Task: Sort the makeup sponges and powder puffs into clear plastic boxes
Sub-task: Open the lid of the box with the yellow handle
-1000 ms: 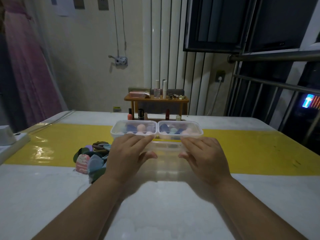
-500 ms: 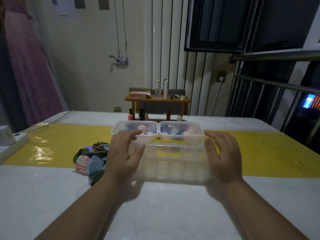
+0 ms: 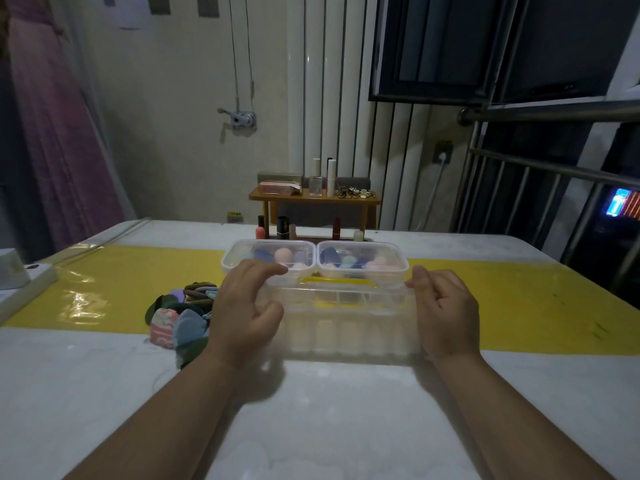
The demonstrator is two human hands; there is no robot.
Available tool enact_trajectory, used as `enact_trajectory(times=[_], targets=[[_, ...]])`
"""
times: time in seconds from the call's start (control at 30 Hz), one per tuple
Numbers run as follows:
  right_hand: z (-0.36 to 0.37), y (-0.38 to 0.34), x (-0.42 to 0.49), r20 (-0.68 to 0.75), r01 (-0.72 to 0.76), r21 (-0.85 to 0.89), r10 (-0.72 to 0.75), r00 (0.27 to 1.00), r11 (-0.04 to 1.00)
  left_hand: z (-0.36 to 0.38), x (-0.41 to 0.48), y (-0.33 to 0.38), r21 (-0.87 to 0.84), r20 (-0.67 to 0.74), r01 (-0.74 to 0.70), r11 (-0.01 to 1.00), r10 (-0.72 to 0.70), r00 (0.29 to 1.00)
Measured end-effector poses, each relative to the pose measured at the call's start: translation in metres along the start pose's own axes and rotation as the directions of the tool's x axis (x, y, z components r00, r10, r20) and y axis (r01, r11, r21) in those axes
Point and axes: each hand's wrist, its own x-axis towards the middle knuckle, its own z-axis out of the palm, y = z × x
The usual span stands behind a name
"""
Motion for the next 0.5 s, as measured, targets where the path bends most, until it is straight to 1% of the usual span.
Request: enact_trajectory(times=[0.13,0.23,0.3,0.33,0.4,0.43,0.5], targets=[[-0.002,-0.005,0.0,-0.011,0.034,0.036,-0.034,0.999,0.999,0.0,0.002,0.003,0.012,-0.138,-0.033,0.999,0.034,0.99],[-0.005,-0.015,0.001,-0.01,0.014,0.09,-0.013,1.0,0.996,0.002,0.006,0.004,-0.011,-0.298,0.047,0.999,-0.048,0.953],[-0.007,-0.022,0.005,-0.006,-0.015,0.101,0.016,1.0,0.995,0.002,0.01,0.007,-0.024,-0.37,0.095,0.995,-0.097,0.924],[-0.007,-0.025,0.007,-0.012,-0.034,0.103,0.036,0.999,0.994,0.001,0.011,0.008,0.008,-0.375,0.097,0.995,-0.087,0.923],[-0.005,-0.03,0.014,-0.017,-0.077,0.075,0.079,0.997,0.994,0.001,0.012,0.008,0.071,-0.337,0.097,0.993,-0.067,0.939],[-0.004,-0.032,0.018,-0.011,-0.095,0.039,0.095,0.995,0.995,0.002,0.013,0.008,0.054,-0.303,0.119,0.991,-0.098,0.948],[0.0,-0.035,0.026,0.022,-0.128,-0.032,0.129,0.991,0.991,0.002,0.014,0.009,-0.059,-0.213,0.223,0.973,-0.231,0.949]])
